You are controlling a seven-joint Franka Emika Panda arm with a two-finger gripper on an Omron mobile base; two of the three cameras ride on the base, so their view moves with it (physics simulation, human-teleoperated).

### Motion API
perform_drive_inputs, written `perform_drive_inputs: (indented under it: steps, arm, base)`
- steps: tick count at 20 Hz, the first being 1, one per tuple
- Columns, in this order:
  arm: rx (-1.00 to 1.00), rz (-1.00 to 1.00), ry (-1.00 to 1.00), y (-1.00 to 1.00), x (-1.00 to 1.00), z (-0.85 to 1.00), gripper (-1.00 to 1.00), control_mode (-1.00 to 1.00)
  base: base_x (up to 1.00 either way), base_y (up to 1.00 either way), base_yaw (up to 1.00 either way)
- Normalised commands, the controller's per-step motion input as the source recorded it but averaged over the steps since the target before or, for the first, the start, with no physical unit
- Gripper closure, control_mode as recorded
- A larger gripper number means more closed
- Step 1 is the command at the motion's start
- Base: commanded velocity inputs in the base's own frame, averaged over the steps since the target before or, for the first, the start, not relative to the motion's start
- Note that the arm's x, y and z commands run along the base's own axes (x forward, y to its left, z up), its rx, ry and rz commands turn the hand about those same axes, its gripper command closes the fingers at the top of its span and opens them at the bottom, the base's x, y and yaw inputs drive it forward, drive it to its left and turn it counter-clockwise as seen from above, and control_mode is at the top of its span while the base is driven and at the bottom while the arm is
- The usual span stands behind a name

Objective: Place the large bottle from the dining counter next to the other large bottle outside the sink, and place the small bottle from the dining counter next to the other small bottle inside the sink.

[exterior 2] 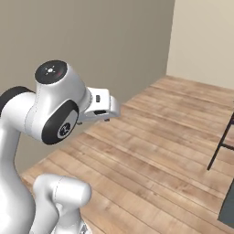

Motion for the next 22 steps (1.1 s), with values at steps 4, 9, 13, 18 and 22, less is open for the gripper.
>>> perform_drive_inputs:
  steps: [4, 9, 13, 18, 22]
  arm:
    - [0.00, 0.00, 0.00, 0.00, 0.00, 0.00, -1.00, 1.00]
    - [0.00, 0.00, 0.00, 0.00, 0.00, 0.00, -1.00, 1.00]
    - [0.00, 0.00, 0.00, 0.00, 0.00, 0.00, -1.00, 1.00]
    - [0.00, 0.00, 0.00, 0.00, 0.00, 0.00, -1.00, 1.00]
    - [0.00, 0.00, 0.00, 0.00, 0.00, 0.00, -1.00, 1.00]
  base:
    - [0.00, 0.03, -0.25]
    - [0.00, 0.03, -0.25]
    - [0.00, 0.03, -0.25]
    - [0.00, 0.02, -0.25]
    - [0.00, 0.00, -0.25]
